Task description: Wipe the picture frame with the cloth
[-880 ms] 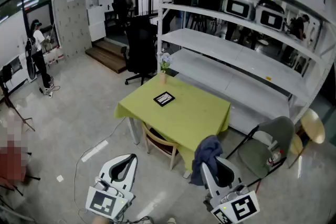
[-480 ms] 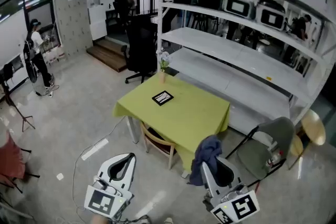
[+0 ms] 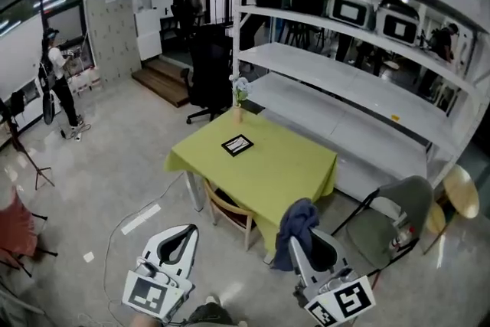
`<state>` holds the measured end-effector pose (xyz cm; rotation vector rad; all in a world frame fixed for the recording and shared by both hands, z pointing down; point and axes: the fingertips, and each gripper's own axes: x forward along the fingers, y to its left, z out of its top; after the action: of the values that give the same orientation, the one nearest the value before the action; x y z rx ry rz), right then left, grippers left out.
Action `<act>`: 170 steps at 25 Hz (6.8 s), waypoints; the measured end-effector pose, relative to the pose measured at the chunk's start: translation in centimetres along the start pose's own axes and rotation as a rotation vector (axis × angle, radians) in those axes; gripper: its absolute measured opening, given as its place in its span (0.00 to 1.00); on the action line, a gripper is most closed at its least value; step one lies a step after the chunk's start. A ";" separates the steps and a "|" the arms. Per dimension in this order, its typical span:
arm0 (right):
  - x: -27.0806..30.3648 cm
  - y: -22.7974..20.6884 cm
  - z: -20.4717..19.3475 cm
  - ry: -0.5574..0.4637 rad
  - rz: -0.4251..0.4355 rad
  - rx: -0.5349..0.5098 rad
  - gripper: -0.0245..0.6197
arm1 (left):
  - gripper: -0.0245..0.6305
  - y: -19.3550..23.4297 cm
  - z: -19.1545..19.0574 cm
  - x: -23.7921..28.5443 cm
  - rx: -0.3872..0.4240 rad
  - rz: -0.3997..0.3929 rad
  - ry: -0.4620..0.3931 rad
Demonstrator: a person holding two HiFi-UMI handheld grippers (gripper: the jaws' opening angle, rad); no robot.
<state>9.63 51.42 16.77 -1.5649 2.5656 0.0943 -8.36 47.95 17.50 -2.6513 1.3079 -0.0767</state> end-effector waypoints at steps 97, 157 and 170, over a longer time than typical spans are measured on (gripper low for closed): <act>60.5 -33.8 -44.0 0.593 -0.026 0.197 0.18 | 0.09 30.8 -53.2 59.3 -0.430 -0.152 0.703; 65.5 -33.9 -55.8 0.940 0.088 -0.098 0.18 | 0.05 30.3 -55.1 58.8 -0.351 -0.150 0.737; 60.7 -24.3 -55.4 0.990 0.353 0.070 0.18 | 0.05 30.4 -55.1 58.9 -0.351 -0.156 0.739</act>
<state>-0.78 -19.95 63.00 -1.2877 3.4657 -0.9525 -3.16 -24.57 63.84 -3.1670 1.3787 -1.0215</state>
